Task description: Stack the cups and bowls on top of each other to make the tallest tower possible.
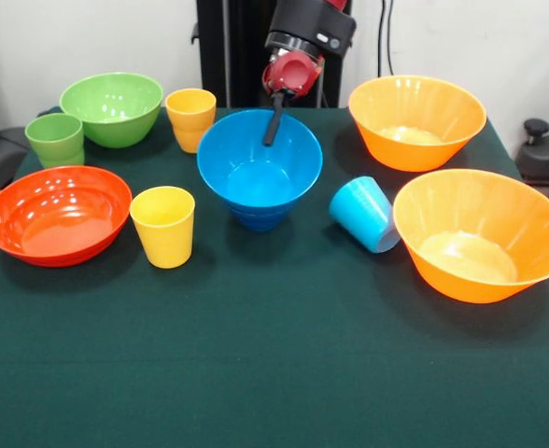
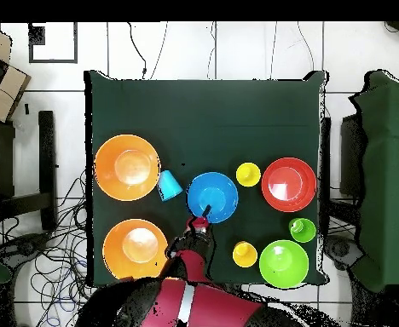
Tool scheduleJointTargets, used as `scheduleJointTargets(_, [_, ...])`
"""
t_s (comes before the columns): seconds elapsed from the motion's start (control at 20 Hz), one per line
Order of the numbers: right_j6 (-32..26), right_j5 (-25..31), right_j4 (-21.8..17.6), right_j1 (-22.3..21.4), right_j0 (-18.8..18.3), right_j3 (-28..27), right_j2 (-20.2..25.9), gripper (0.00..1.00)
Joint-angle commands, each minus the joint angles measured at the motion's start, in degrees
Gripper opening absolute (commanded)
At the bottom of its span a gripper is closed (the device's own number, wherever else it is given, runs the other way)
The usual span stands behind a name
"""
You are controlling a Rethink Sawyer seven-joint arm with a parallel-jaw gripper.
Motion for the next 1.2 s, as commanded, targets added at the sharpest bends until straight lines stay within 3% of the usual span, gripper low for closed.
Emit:
scheduleJointTargets(0.05, [2.9, 7.7, -0.3, 2.5, -1.6, -10.1, 2.8, 1.00])
scheduleJointTargets(0.45, [-8.1, 29.5, 3.1, -6.2, -0.9, -11.4, -0.6, 1.00])
scheduleJointTargets(0.55, [-7.7, 33.3, 1.1, -7.8, -1.8, -10.8, -1.2, 1.00])
scheduleJointTargets(0.85, [-5.3, 40.0, -3.2, -6.6, -5.0, -12.1, -1.0, 1.00])
scheduleJointTargets(0.95, [-5.3, 43.5, -4.3, -8.7, -6.3, -11.6, -1.2, 1.00])
scheduleJointTargets(1.05, [-5.6, 45.7, -6.5, -11.0, -8.2, -10.4, -2.0, 1.00])
scheduleJointTargets(1.2, [-6.3, 49.5, -11.3, -13.8, -14.1, -10.0, 0.6, 1.00])
